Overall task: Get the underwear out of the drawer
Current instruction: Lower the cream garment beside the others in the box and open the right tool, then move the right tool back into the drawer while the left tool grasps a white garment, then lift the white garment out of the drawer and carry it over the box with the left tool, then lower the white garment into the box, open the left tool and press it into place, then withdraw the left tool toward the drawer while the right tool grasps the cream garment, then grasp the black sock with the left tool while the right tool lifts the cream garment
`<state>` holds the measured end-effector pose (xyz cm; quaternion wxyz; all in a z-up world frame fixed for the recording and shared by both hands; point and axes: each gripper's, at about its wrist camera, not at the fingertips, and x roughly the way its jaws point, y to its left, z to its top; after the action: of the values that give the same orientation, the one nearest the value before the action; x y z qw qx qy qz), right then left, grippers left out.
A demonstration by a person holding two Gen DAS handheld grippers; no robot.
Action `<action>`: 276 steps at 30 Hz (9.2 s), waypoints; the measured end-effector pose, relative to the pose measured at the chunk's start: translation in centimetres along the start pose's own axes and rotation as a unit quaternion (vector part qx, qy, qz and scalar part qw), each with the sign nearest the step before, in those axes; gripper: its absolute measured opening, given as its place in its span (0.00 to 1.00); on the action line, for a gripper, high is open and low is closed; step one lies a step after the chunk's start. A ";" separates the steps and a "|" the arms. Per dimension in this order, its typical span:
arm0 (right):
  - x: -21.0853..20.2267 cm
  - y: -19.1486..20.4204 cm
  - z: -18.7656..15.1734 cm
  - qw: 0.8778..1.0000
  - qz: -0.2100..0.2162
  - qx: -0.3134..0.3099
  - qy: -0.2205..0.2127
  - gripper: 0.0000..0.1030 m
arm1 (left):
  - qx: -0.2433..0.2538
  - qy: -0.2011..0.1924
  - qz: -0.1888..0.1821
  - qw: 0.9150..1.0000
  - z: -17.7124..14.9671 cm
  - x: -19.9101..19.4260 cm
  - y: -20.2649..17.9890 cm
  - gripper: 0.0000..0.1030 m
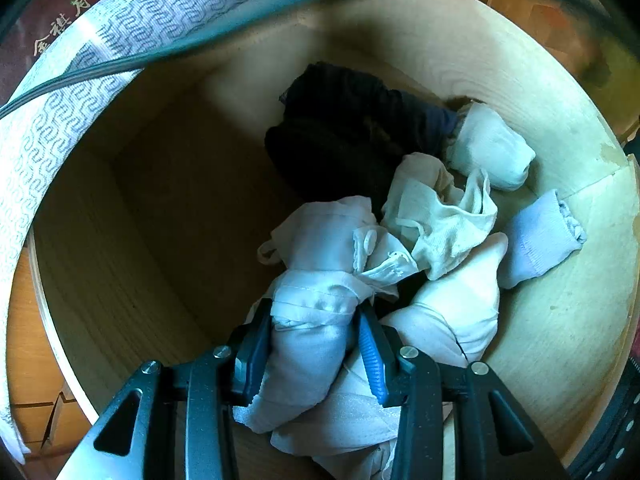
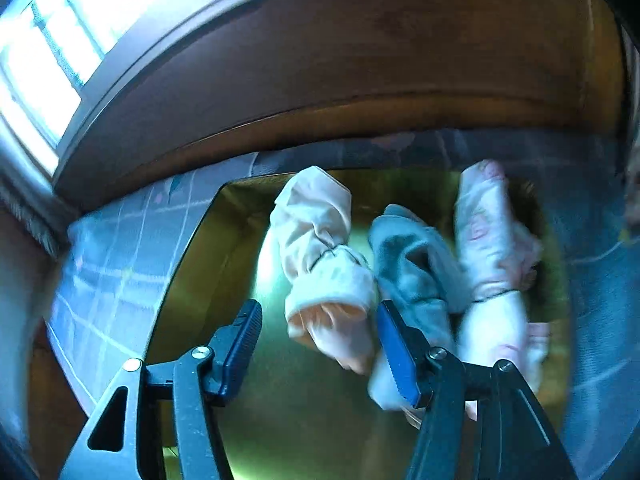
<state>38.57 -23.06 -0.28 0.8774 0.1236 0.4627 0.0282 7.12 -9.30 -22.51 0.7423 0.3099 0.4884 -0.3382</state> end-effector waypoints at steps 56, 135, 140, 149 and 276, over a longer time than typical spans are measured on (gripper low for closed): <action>-7.4 -7.0 -33.2 0.948 0.031 -0.263 0.177 0.61 | -0.033 -0.044 0.012 0.998 -0.5 -3.5 1.5 0.38; 4.9 -10.9 -32.5 0.938 0.113 -0.164 0.285 0.34 | -0.275 -0.197 -0.020 0.941 10.7 -18.2 24.6 0.37; 4.5 -11.4 -32.1 0.937 0.119 -0.163 0.283 0.34 | -0.298 -0.186 -0.020 0.936 12.9 -16.3 27.3 0.32; 4.5 -12.4 -32.3 0.938 0.128 -0.159 0.282 0.34 | -0.253 -0.106 -0.016 0.961 14.9 -12.4 27.3 0.59; -1.3 -9.1 -32.6 0.948 0.084 -0.205 0.228 0.27 | -0.248 0.015 -0.040 0.968 3.3 5.0 2.2 0.36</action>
<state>10.56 -25.80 -19.09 0.7491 -0.0309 0.6229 0.2233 12.07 -11.70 -25.84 0.7742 0.1015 0.5803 -0.2315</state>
